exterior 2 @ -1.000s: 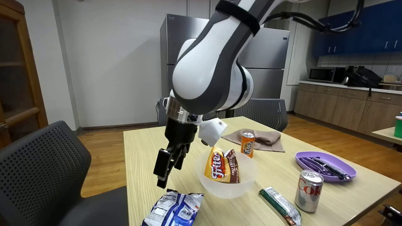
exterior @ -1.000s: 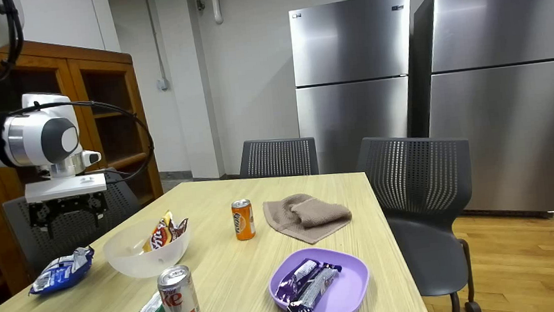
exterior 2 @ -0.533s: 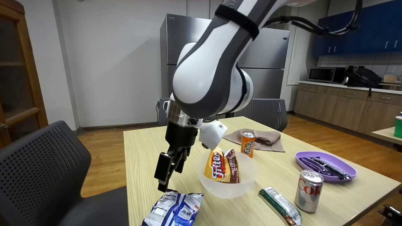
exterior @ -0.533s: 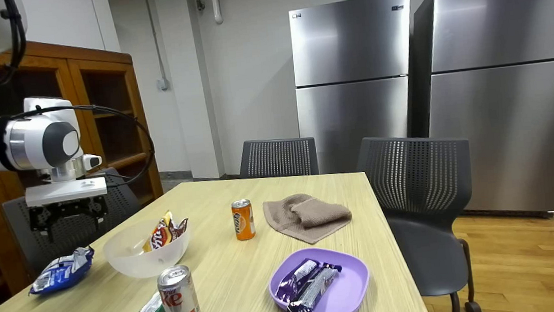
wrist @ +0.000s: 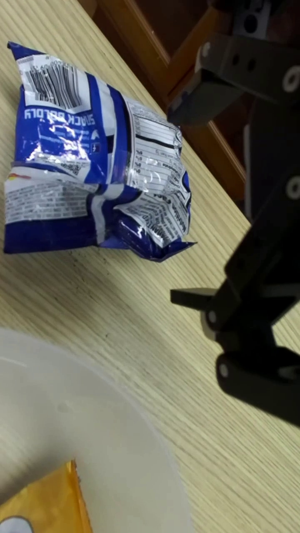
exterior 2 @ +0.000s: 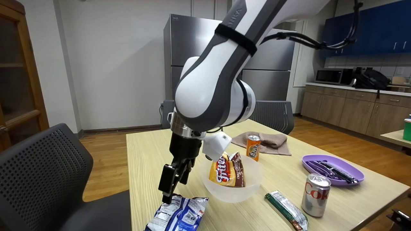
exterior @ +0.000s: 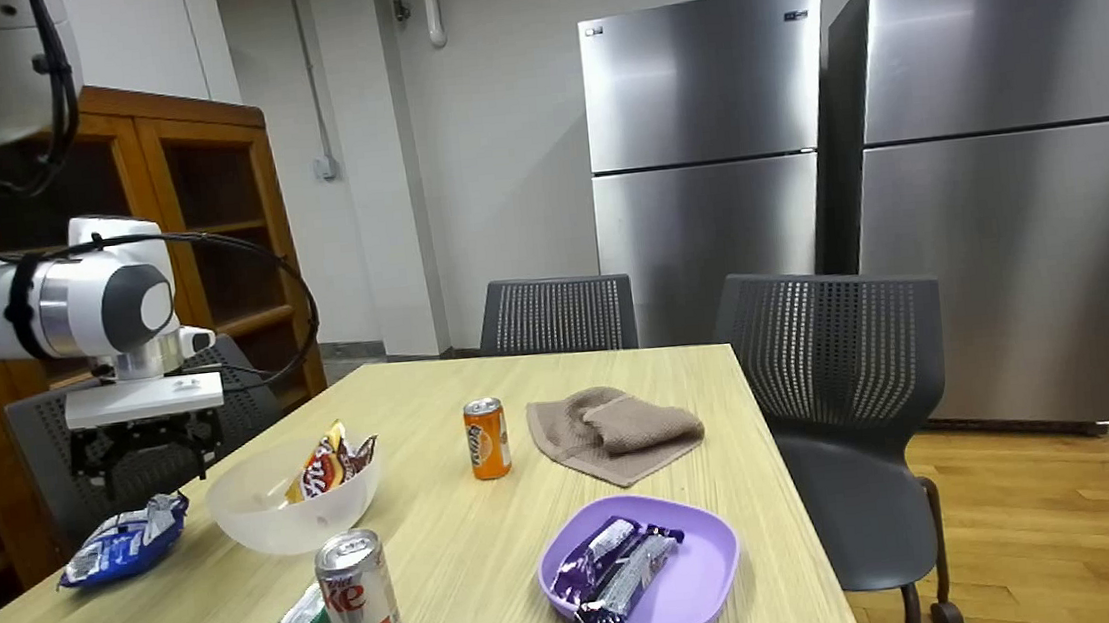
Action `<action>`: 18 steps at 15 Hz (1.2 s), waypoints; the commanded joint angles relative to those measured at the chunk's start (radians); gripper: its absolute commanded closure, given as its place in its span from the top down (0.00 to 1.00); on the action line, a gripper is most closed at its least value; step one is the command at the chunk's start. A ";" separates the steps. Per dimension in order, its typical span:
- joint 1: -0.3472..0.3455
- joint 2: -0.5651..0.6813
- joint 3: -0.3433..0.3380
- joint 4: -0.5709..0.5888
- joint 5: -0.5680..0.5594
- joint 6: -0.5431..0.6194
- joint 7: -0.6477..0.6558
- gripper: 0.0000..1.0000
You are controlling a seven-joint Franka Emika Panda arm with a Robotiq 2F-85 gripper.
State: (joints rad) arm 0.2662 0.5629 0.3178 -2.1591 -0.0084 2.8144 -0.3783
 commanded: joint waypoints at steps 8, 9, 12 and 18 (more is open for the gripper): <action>-0.030 0.043 0.021 0.053 -0.037 -0.030 0.010 1.00; -0.029 0.044 0.020 0.053 -0.039 -0.033 0.010 1.00; -0.029 0.043 0.019 0.047 -0.046 -0.032 0.009 1.00; -0.032 0.045 0.020 0.045 -0.058 -0.028 0.008 0.67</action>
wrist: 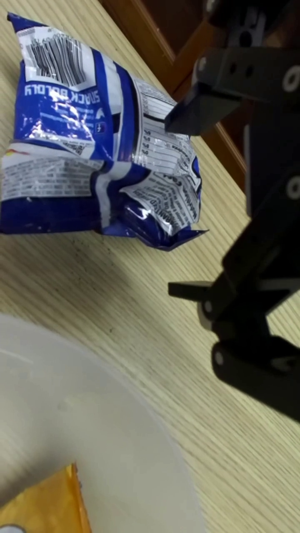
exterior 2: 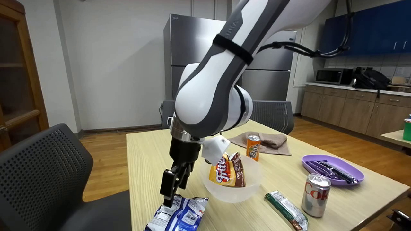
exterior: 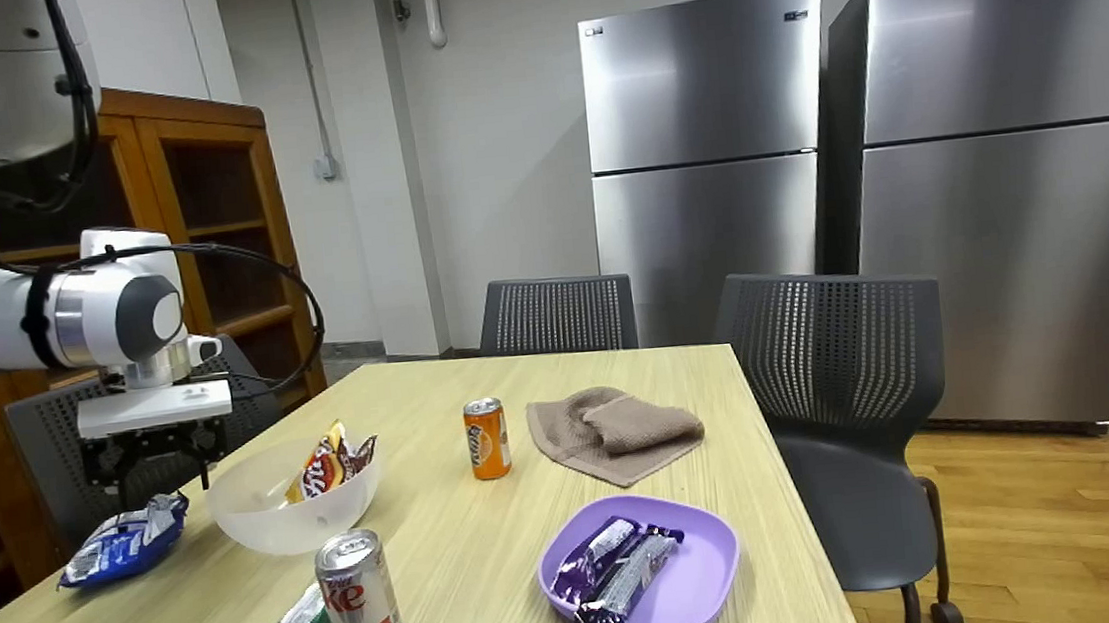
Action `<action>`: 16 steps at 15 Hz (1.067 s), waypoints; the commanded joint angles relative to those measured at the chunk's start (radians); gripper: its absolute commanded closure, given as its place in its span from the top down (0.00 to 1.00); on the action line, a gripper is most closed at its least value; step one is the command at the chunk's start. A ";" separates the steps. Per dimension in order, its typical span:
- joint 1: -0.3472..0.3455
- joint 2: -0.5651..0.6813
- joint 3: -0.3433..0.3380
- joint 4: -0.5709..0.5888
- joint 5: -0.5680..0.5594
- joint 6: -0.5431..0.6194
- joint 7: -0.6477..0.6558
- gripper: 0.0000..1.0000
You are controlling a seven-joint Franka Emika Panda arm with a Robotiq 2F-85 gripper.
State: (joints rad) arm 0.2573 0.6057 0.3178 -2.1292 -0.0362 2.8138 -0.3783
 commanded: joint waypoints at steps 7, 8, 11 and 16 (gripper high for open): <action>-0.022 0.009 0.021 0.019 -0.033 -0.032 0.007 0.11; -0.025 0.011 0.026 0.021 -0.031 -0.035 0.003 0.05; -0.020 0.012 0.029 0.020 -0.034 -0.037 0.003 0.00; -0.026 -0.002 0.061 0.013 -0.036 -0.034 -0.017 0.00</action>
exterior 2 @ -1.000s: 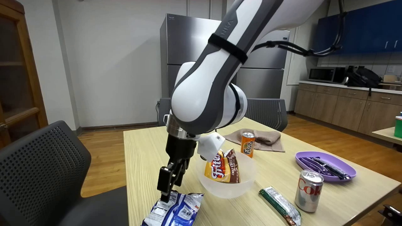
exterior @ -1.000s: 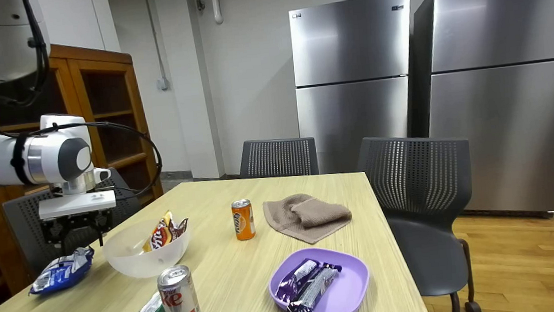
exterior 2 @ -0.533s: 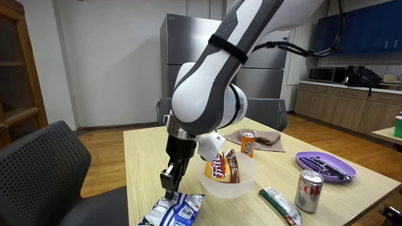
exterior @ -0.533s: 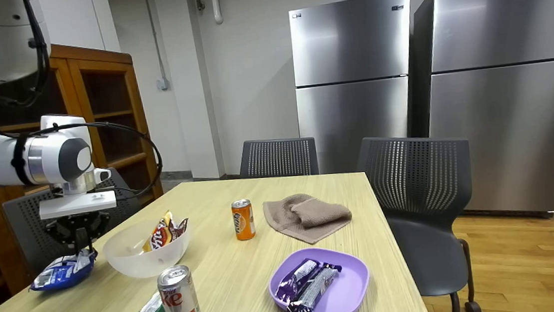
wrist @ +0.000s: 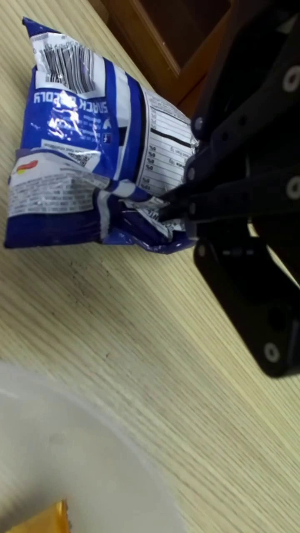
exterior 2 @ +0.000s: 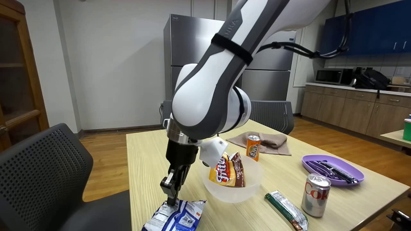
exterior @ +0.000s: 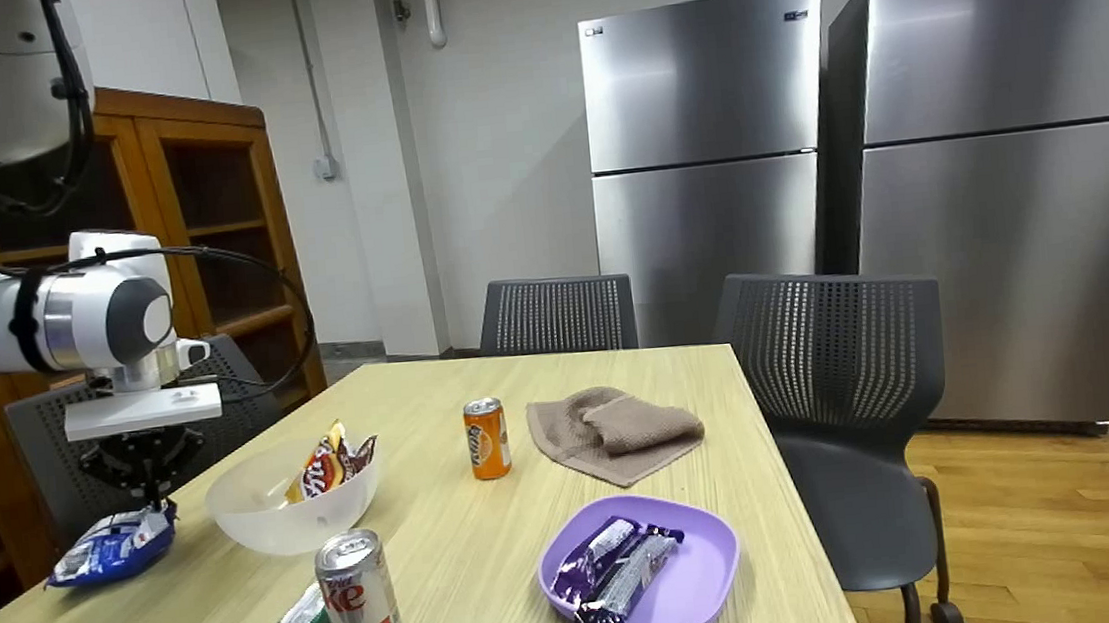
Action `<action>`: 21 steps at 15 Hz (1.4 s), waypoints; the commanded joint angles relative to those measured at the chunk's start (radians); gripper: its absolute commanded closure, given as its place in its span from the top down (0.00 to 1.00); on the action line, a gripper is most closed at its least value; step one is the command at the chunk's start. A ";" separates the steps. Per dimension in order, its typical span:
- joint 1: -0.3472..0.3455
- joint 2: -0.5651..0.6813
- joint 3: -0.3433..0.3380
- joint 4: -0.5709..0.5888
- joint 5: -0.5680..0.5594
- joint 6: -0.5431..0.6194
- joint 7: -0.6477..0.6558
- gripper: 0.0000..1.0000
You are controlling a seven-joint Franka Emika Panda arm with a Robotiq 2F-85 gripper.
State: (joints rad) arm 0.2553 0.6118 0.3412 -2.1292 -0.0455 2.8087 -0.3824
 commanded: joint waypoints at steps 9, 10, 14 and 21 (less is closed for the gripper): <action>-0.128 -0.137 0.099 -0.014 0.023 -0.003 -0.036 0.00; -0.143 -0.147 0.107 -0.012 0.029 -0.005 -0.041 0.00; -0.214 -0.203 0.151 -0.047 0.072 0.010 -0.091 0.00; -0.337 -0.328 0.211 -0.164 0.213 0.006 -0.197 0.00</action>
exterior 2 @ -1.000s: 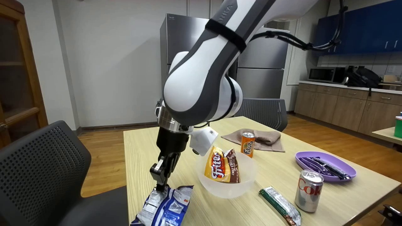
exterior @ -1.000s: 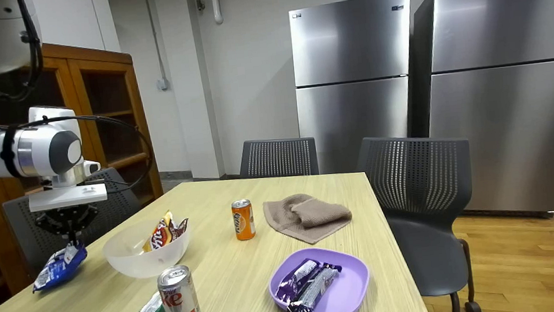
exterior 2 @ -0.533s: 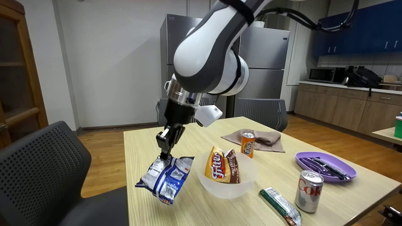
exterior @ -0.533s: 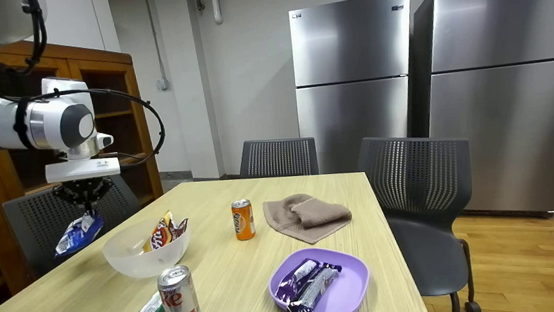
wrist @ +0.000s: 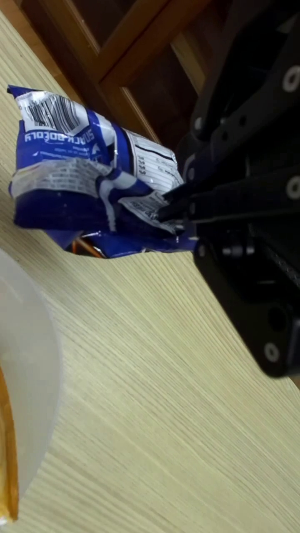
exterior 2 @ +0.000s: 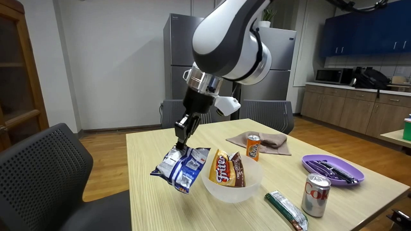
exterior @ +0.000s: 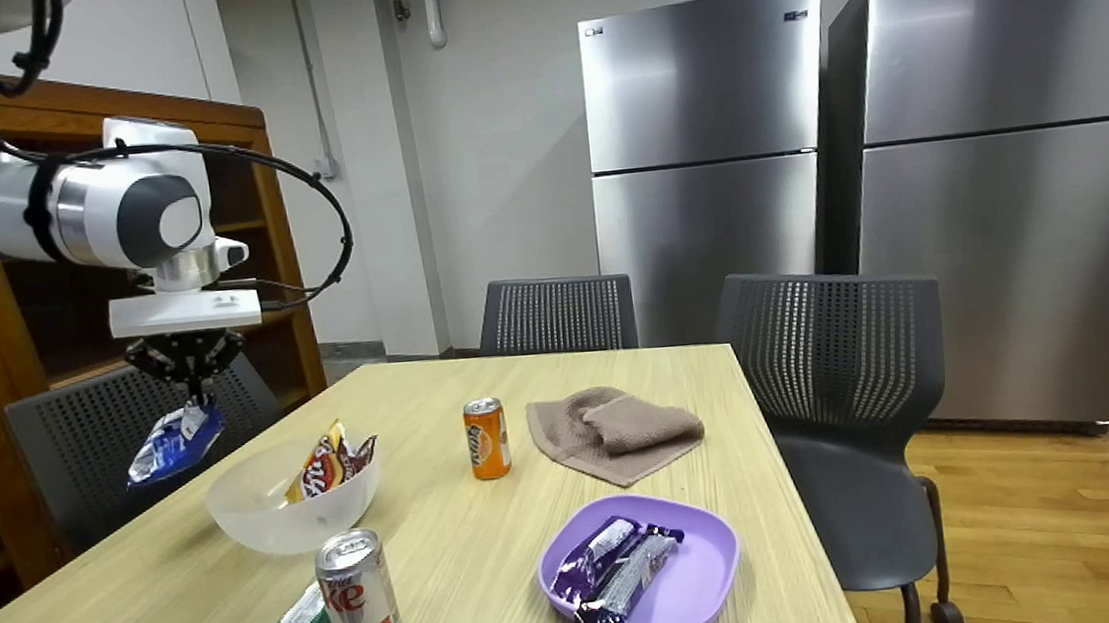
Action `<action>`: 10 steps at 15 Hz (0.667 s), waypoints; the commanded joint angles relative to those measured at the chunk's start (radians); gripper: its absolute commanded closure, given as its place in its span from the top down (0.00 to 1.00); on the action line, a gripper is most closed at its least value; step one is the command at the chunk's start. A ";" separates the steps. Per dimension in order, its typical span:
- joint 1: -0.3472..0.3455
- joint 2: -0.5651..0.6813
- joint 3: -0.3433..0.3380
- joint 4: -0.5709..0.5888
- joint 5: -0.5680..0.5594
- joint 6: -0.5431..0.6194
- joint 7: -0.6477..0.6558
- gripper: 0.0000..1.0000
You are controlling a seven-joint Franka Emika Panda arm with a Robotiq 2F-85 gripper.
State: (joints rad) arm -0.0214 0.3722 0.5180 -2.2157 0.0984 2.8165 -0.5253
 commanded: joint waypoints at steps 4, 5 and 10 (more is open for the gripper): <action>-0.118 -0.143 0.037 -0.130 0.203 -0.001 -0.142 0.00; -0.126 -0.155 0.033 -0.137 0.240 -0.005 -0.171 0.00; -0.147 -0.226 -0.002 -0.193 0.436 -0.035 -0.322 0.00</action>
State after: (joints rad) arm -0.1530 0.2278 0.5246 -2.3538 0.4350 2.8140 -0.7617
